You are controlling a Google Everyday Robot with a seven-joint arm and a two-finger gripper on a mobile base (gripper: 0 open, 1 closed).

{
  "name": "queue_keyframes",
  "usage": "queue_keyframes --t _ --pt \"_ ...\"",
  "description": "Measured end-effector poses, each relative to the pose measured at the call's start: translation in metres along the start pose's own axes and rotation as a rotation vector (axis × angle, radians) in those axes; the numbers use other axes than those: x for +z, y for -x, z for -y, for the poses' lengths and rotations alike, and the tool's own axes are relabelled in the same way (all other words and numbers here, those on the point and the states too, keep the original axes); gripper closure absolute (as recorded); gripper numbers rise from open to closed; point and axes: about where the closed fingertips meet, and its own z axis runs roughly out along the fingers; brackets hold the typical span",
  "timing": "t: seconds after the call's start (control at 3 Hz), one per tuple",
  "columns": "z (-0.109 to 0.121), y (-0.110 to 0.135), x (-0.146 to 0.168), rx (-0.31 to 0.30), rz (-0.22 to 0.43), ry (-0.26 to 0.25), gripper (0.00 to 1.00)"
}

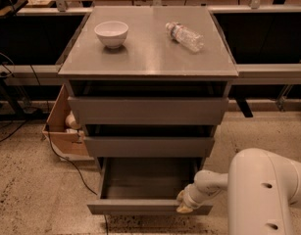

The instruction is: Open bottom drawer

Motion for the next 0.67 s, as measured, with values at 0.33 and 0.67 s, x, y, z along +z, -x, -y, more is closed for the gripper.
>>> queue_keyframes --t 0.33,0.67 --pt "-0.016 0.003 -0.003 -0.024 -0.022 0.046 0.09" --pt "-0.016 0.010 -0.013 -0.051 -0.032 0.054 0.00"
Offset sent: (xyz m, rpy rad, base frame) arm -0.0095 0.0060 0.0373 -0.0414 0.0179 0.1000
